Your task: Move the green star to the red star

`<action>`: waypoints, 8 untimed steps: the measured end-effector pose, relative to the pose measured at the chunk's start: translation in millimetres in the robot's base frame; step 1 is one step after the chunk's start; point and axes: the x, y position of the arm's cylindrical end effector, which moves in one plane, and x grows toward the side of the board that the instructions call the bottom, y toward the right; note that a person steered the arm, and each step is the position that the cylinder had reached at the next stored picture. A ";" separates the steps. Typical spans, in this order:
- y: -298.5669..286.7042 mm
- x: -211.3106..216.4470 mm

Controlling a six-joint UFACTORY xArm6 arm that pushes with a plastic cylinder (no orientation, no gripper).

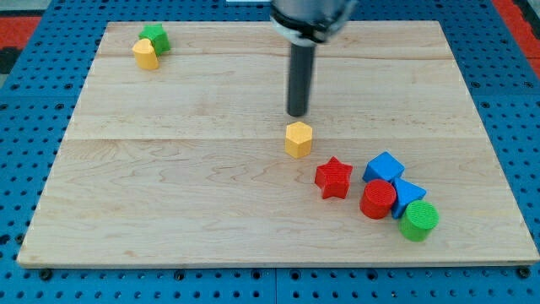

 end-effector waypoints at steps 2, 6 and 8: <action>24.2 68.5; 117.5 -20.3; 6.4 -149.1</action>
